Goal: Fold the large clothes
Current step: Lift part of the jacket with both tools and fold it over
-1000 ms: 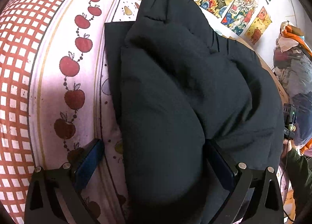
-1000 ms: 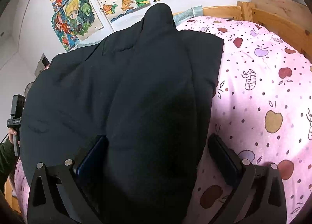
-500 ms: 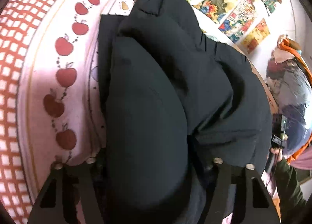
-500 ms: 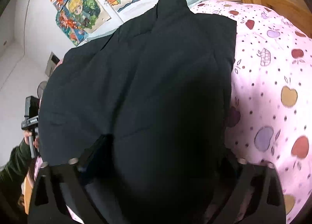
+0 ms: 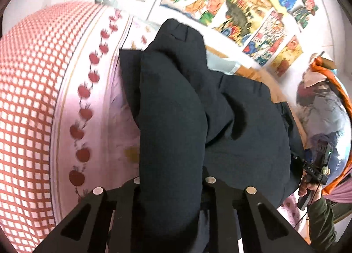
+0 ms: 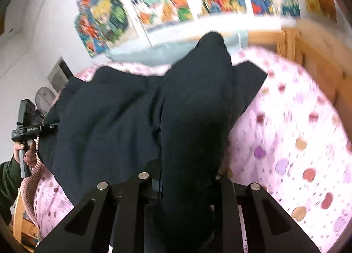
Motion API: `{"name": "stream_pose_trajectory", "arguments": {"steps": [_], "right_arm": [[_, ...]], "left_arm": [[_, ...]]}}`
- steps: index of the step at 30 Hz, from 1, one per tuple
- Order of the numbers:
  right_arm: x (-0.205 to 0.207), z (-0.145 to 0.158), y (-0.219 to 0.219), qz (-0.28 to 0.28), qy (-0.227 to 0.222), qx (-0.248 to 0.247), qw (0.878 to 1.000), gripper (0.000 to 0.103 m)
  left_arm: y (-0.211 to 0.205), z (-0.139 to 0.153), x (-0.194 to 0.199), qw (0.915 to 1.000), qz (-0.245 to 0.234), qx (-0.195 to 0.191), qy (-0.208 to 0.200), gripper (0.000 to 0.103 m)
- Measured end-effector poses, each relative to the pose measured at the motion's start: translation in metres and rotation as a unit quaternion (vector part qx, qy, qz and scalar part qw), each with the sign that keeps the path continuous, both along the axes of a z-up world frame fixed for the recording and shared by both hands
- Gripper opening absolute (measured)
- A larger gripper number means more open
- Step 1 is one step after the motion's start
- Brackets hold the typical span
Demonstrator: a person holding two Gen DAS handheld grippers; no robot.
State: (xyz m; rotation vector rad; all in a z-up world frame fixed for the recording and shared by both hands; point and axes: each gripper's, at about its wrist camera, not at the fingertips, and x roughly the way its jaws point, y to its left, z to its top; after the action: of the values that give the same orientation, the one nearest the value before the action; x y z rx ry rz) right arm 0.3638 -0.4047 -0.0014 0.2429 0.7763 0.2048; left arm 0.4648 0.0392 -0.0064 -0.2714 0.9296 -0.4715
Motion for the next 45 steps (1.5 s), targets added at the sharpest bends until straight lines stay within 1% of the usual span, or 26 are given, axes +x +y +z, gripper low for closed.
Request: {"name": "stream_pose_trajectory", "arguments": {"steps": [5, 7, 10, 13, 15, 17, 19, 21, 22, 23, 24, 25, 26, 27, 28, 29, 30, 31, 32, 34, 37, 38, 40, 42, 43, 45], "right_arm": [[-0.02, 0.04, 0.015, 0.014, -0.039, -0.025, 0.999, 0.017], [-0.031, 0.05, 0.017, 0.018, -0.052, -0.03, 0.998, 0.017], [-0.058, 0.055, 0.018, 0.025, -0.066, -0.042, 0.997, 0.017], [-0.073, 0.044, 0.014, 0.027, -0.058, -0.044, 0.997, 0.017], [-0.073, 0.032, 0.012, 0.024, -0.038, -0.053, 0.998, 0.017], [-0.073, 0.012, 0.008, 0.008, -0.016, -0.062, 0.998, 0.017], [-0.072, 0.0, -0.001, -0.009, -0.005, -0.046, 0.999, 0.019], [-0.073, -0.007, -0.006, -0.021, -0.005, -0.036, 0.999, 0.022], [-0.074, -0.009, -0.007, -0.026, -0.004, -0.037, 0.999, 0.029], [-0.073, -0.01, -0.006, -0.032, 0.003, -0.048, 0.998, 0.035], [-0.073, -0.011, -0.002, -0.035, 0.01, -0.061, 0.998, 0.038], [-0.073, -0.012, 0.003, -0.037, 0.017, -0.076, 0.996, 0.048], [-0.072, -0.012, 0.007, -0.042, 0.024, -0.091, 0.995, 0.061], [-0.073, -0.012, 0.011, -0.051, 0.031, -0.112, 0.992, 0.066], [-0.073, -0.009, 0.014, -0.058, 0.032, -0.125, 0.99, 0.073], [-0.076, -0.005, 0.019, -0.073, 0.027, -0.152, 0.985, 0.082], [-0.078, -0.001, 0.024, -0.08, 0.017, -0.172, 0.982, 0.086], [-0.083, 0.005, 0.031, -0.084, -0.003, -0.196, 0.977, 0.093], [-0.087, 0.009, 0.037, -0.085, -0.017, -0.209, 0.974, 0.096], [-0.094, 0.016, 0.047, -0.083, -0.037, -0.219, 0.971, 0.098], [-0.101, 0.021, 0.063, -0.076, -0.058, -0.21, 0.973, 0.101], [-0.104, 0.023, 0.068, -0.076, -0.067, -0.21, 0.973, 0.101], [-0.111, 0.026, 0.076, -0.08, -0.087, -0.208, 0.971, 0.101], [-0.12, 0.029, 0.085, -0.091, -0.108, -0.192, 0.971, 0.101], [-0.122, 0.03, 0.086, -0.095, -0.113, -0.18, 0.973, 0.101], [-0.128, 0.027, 0.087, -0.098, -0.115, -0.153, 0.977, 0.101]], "left_arm": [[0.005, 0.03, -0.023, 0.9996, -0.014, 0.006, -0.022, 0.018], [0.009, 0.036, -0.037, 0.9995, -0.016, 0.006, -0.025, 0.018], [0.014, 0.034, -0.055, 0.9992, -0.023, 0.014, -0.029, 0.018], [0.01, 0.023, -0.064, 0.9992, -0.026, 0.024, -0.019, 0.019], [0.01, 0.008, -0.065, 0.9992, -0.021, 0.034, -0.003, 0.019], [0.012, -0.008, -0.063, 0.9991, -0.01, 0.041, 0.009, 0.019], [0.018, -0.017, -0.062, 0.9994, 0.001, 0.031, 0.017, 0.02], [0.025, -0.022, -0.063, 0.9995, 0.014, 0.016, 0.025, 0.025], [0.028, -0.023, -0.064, 0.9994, 0.017, 0.015, 0.028, 0.027], [0.029, -0.025, -0.066, 0.9991, 0.022, 0.019, 0.032, 0.032], [0.029, -0.025, -0.068, 0.9985, 0.029, 0.028, 0.037, 0.038], [0.029, -0.026, -0.07, 0.9976, 0.037, 0.038, 0.044, 0.04], [0.028, -0.026, -0.071, 0.9963, 0.046, 0.053, 0.05, 0.049], [0.027, -0.026, -0.074, 0.9945, 0.058, 0.071, 0.051, 0.06], [0.025, -0.026, -0.077, 0.9926, 0.07, 0.087, 0.048, 0.065], [0.023, -0.022, -0.084, 0.9875, 0.096, 0.12, 0.034, 0.073], [0.022, -0.019, -0.09, 0.9838, 0.113, 0.138, 0.02, 0.078], [0.021, -0.015, -0.096, 0.9814, 0.121, 0.149, 0.004, 0.08], [0.019, -0.011, -0.103, 0.9799, 0.125, 0.155, -0.012, 0.084], [0.015, -0.006, -0.113, 0.9759, 0.137, 0.167, -0.034, 0.09], [0.011, 0.0, -0.134, 0.9689, 0.161, 0.171, -0.076, 0.097], [0.008, 0.001, -0.143, 0.9647, 0.175, 0.174, -0.093, 0.101], [0.006, 0.005, -0.154, 0.9593, 0.188, 0.175, -0.117, 0.103], [0.001, 0.01, -0.167, 0.9554, 0.196, 0.17, -0.141, 0.103], [-0.001, 0.013, -0.174, 0.9543, 0.197, 0.167, -0.15, 0.103], [-0.009, 0.017, -0.18, 0.9567, 0.189, 0.158, -0.155, 0.103]]}}
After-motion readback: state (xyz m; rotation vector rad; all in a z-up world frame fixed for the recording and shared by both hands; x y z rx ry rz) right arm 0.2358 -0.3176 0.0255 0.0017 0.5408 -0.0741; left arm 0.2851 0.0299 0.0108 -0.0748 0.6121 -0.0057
